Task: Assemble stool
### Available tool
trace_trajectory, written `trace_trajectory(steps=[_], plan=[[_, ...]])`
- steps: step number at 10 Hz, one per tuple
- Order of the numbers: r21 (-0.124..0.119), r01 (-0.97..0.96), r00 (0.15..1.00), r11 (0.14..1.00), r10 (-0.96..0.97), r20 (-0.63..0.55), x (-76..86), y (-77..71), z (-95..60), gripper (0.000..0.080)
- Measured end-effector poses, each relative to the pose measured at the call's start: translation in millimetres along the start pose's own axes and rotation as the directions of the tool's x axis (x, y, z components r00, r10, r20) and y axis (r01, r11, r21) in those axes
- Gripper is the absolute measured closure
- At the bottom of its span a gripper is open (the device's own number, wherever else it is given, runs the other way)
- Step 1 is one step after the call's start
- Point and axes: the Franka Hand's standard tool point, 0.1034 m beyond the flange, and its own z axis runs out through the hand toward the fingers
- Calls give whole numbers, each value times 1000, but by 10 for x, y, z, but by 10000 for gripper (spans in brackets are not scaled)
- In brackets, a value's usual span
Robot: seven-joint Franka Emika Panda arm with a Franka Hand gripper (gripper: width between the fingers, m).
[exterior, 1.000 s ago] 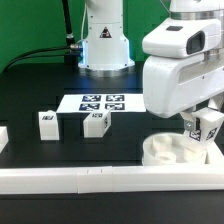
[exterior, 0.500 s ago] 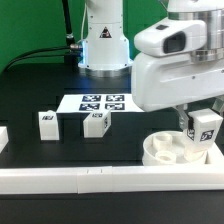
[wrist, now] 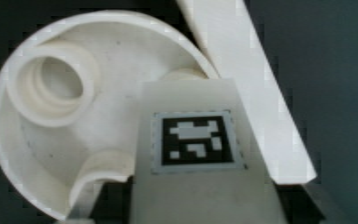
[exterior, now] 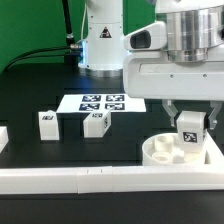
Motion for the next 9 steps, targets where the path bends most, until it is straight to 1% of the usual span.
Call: trace_trajectory(steps=[1,3,4,5,6,7,8,9], plan=[[0,-33,999,999,33,0,1,2,0,462],[-1,-176,984,984,176,4,-7,4,0,462],[-16,-378,926,926,378,12,-63,-10,4,462],[-15,-519,855,855,519,10,-61,-15,2,462],[-5,-655,755,755,655,18,-32,-14,-14,462],[-1,-758,652,653,758,24,-32,-13,-5,462],[15,-855,518,518,854,41,-30,-4,17,462],[14,-906,424,424,905,47,-43,-9,27,462]])
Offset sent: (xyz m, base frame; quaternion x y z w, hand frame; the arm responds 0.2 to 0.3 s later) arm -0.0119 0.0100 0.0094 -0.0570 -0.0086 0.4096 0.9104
